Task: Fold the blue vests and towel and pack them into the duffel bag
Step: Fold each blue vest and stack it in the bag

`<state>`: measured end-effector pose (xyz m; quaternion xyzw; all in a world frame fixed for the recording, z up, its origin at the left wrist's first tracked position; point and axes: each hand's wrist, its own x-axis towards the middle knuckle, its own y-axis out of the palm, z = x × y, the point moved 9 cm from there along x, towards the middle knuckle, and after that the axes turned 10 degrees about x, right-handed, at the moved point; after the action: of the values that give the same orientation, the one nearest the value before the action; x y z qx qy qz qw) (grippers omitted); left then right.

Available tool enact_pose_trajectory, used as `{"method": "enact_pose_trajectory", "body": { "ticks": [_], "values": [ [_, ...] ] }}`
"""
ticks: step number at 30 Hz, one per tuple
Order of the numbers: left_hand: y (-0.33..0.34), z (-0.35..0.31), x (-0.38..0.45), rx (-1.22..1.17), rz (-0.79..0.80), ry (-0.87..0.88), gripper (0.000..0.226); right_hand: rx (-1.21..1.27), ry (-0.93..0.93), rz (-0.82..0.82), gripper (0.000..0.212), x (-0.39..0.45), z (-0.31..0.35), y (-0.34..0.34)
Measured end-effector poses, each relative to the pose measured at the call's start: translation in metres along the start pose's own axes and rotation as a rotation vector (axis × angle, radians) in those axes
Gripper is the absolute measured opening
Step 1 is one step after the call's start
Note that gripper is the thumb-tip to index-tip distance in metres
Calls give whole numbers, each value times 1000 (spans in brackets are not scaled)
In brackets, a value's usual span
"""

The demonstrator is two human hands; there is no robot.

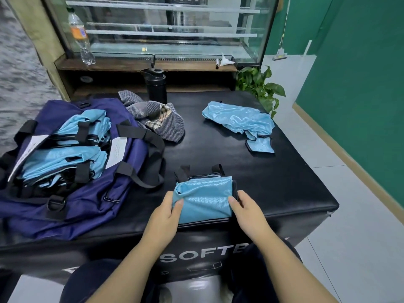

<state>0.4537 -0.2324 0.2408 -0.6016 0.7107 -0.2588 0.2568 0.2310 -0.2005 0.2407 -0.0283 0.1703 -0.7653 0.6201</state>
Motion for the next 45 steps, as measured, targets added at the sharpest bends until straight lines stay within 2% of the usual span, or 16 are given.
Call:
{"method": "enact_pose_trajectory", "body": {
  "ticks": [5,9,13,18,21,23,27,29,32,35,38,41,45],
  "values": [
    [-1,3,10,112,-52,-103,26,-33,14,-63,30,11,2,3],
    [1,8,20,178,-65,-173,22,-223,69,-75,32,25,-1,6],
    [3,13,31,261,-46,-240,25,-392,144,-67,35,40,-6,8],
    [8,22,43,307,7,-344,28,-472,205,-81,42,54,-8,5],
    [12,22,50,391,73,-428,33,-513,271,-59,38,61,-10,7],
    [12,19,52,413,110,-446,28,-526,313,-47,33,64,-9,10],
    [8,11,52,318,34,-429,19,-578,347,-21,22,62,1,12],
    [3,2,51,233,-21,-370,23,-674,278,-22,18,61,16,11],
    [-19,-17,51,83,-100,-258,15,-649,-40,-6,44,55,61,17],
    [-51,-35,51,102,-168,-159,12,-536,-374,155,68,36,125,38],
    [-76,-54,51,180,-179,-88,14,-593,-519,333,76,21,166,68],
    [-97,-76,47,286,-193,8,19,-664,-564,432,68,16,185,95],
    [-120,-95,36,367,-184,158,25,-731,-594,444,37,15,197,116]
  ]
}}
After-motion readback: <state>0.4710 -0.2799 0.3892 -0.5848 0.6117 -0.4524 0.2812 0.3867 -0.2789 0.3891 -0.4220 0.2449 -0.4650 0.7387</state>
